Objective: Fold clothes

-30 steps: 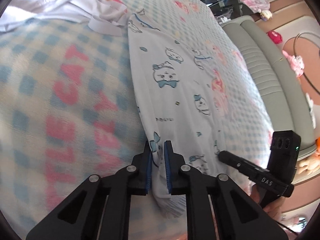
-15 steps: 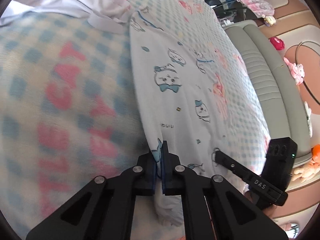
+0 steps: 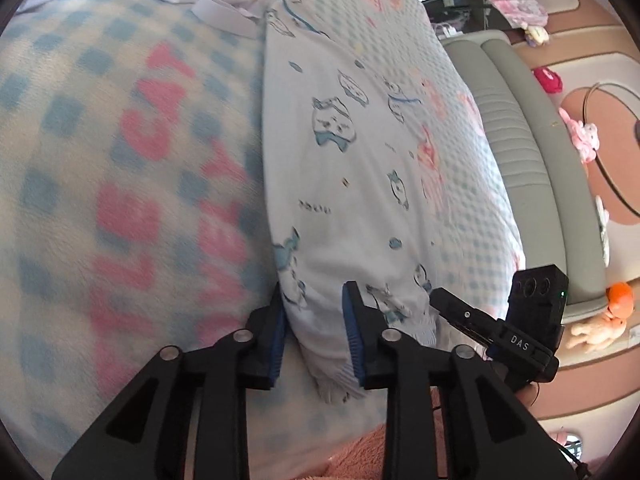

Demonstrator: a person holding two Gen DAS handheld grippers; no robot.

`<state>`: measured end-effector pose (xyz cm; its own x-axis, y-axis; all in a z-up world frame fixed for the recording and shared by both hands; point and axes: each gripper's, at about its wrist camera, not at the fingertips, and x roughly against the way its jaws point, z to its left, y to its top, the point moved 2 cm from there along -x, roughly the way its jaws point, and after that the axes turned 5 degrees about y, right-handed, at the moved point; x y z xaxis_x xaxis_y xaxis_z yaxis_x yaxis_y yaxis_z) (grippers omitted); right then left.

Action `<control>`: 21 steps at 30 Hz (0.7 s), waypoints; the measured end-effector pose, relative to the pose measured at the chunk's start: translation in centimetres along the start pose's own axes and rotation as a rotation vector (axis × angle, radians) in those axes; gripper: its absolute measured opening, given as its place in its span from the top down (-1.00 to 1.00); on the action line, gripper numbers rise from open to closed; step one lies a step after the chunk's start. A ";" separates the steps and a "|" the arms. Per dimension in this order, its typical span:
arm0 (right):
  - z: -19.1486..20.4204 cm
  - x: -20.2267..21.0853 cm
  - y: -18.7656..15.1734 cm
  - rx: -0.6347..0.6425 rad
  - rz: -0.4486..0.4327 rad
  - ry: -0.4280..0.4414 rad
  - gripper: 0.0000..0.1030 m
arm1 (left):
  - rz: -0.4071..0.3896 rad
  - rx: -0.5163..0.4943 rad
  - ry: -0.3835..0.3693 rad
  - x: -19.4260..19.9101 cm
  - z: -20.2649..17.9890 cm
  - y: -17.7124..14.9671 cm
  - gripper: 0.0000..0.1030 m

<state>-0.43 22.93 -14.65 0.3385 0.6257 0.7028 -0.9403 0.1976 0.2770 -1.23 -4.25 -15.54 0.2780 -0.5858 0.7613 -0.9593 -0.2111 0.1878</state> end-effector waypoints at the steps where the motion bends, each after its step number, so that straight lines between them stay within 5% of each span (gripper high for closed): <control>1: 0.0 -0.4 -0.3 0.002 0.014 -0.002 0.53 | 0.009 -0.013 0.001 -0.4 -0.4 -0.1 0.33; 6: 0.7 -2.4 -1.5 0.014 0.101 0.019 0.46 | 0.061 -0.020 0.046 -1.4 -1.5 -1.5 0.39; 11: 1.1 -2.0 -2.2 0.046 0.080 -0.024 0.75 | 0.031 -0.009 0.062 -0.2 -1.7 -2.6 0.79; 18: 2.3 -0.3 -2.8 0.096 0.024 -0.107 0.77 | 0.036 -0.027 0.114 1.1 -1.0 -3.3 0.81; 21: 2.0 0.5 -2.3 0.084 0.017 -0.094 0.74 | 0.063 0.017 0.066 1.0 0.6 -3.4 0.75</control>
<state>1.98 21.29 -13.68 0.3284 0.5544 0.7647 -0.9410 0.1218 0.3158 2.36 -4.59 -15.77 0.2123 -0.5459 0.8105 -0.9737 -0.1885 0.1280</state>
